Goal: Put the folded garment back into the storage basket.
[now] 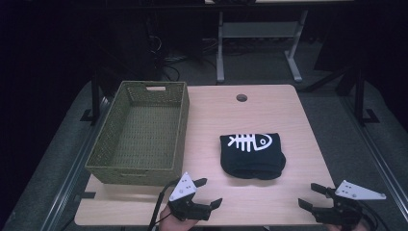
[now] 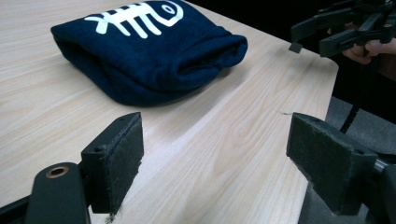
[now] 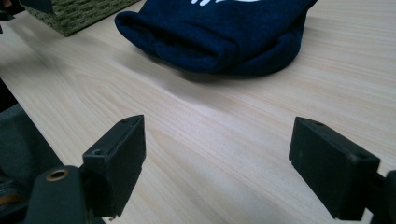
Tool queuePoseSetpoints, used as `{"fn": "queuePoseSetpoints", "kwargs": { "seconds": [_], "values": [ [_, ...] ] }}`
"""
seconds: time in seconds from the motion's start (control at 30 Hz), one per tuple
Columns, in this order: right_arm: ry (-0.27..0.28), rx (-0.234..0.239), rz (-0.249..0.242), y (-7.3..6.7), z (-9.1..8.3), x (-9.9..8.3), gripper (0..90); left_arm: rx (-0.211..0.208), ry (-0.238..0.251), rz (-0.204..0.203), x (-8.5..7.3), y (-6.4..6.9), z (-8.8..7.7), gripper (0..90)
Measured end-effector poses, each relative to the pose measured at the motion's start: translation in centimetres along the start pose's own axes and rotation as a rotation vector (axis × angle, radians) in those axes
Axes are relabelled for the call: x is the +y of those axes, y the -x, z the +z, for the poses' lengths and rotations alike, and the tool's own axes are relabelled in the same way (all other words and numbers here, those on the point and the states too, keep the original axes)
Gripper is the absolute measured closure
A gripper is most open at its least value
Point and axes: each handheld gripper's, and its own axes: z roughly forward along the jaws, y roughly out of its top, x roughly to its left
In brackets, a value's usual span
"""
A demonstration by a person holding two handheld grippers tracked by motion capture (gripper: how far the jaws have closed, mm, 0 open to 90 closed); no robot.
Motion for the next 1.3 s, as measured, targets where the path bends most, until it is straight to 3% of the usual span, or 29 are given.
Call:
{"fn": "queuePoseSetpoints", "kwargs": {
  "seconds": [0.27,0.5,0.73,0.87,1.3],
  "values": [
    [-0.023,0.022,-0.009,0.2,0.7,1.7,16.9,0.002,-0.006,0.009,0.6,0.2,0.8,19.0],
    [-0.028,0.033,-0.028,0.7,0.8,4.0,16.2,-0.003,-0.001,0.022,2.1,0.1,1.8,19.1],
    [-0.057,0.037,-0.038,1.3,1.7,6.1,16.1,-0.008,-0.004,0.003,3.2,-0.3,3.1,18.9],
    [-0.074,0.051,-0.021,1.7,2.2,6.6,15.8,0.004,-0.005,0.001,3.6,-0.5,3.5,18.8],
    [-0.097,0.064,-0.045,2.2,4.0,8.8,16.1,0.051,-0.020,-0.041,5.2,-1.6,5.7,19.0]
  ]
}}
